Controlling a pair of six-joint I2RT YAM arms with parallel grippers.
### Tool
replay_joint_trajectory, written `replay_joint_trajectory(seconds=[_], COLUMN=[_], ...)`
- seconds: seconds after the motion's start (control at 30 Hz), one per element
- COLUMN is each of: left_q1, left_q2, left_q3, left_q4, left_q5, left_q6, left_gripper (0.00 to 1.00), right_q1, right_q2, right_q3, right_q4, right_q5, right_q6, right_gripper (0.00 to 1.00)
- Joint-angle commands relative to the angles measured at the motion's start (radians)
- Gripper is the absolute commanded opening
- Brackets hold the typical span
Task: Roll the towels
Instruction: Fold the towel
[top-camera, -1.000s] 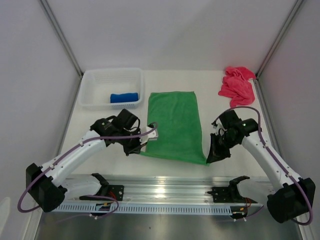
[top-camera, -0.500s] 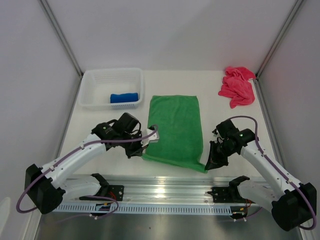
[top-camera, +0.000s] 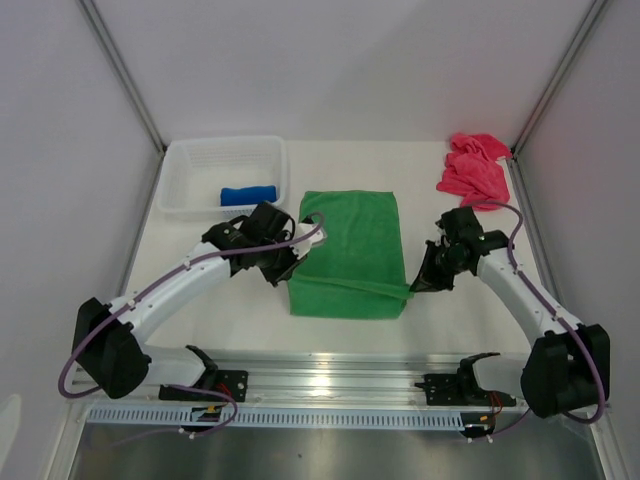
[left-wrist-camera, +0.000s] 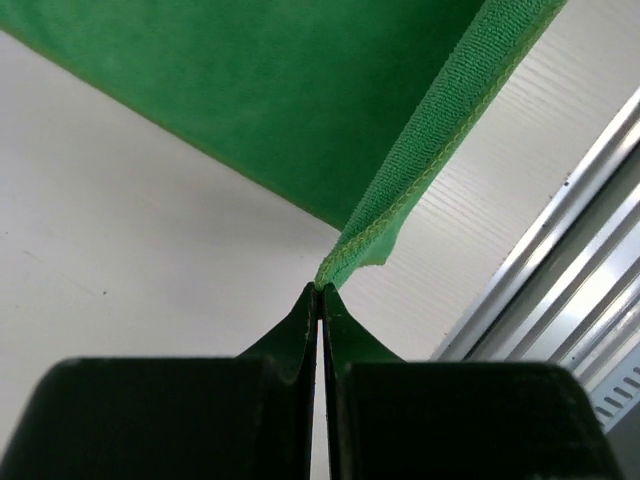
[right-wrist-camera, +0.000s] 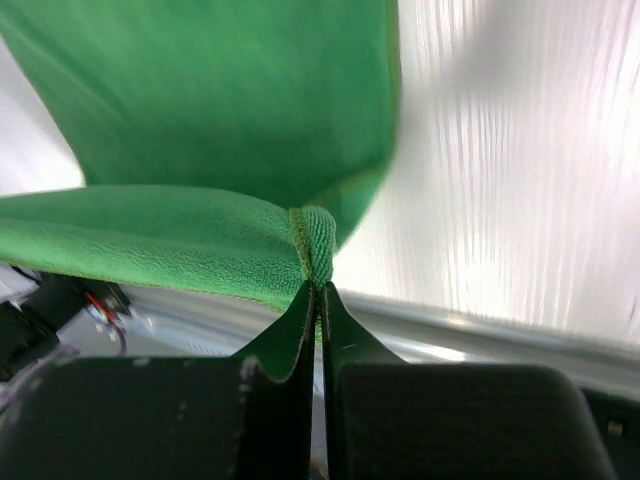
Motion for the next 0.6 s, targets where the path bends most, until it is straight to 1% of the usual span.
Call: replay_joint_trajectory(seconds=[0.0,0.1,0.27,0.43,0.57], left_q1=[0.025,0.041,0.079,0.113,0.136], left_q2=[0.060,0.103,0.232,0.316,0.397], left_q3=[0.096,0.139,0.215,0.276,0.331], left_q4=[0.064,0.103,0.156,0.211,0.252], left_q5=[-0.081,-0.092,-0.144,-0.167,-0.204], left_q6=[-0.037,-0.023,-0.012,-0.009,-0.005], left_gripper=[0.01,0.01,0.01,0.01,0.01], right_q1=[-0.039,-0.061,-0.085,-0.087,-0.093], right_q2=[0.079,0.173,0.320,0.475,0.561], right_q3=[0.120,0.176,0.266,0.393,0.504], right_q4=[0.141,0.212,0.316,0.337,0.328], right_q5=[0.054,0.051,0.044,0.061,0.084], right_q6=[-0.053,-0.065,-0.053,-0.059,-0.073], right_gripper=[0.00,0.00,0.00,0.00,0.00])
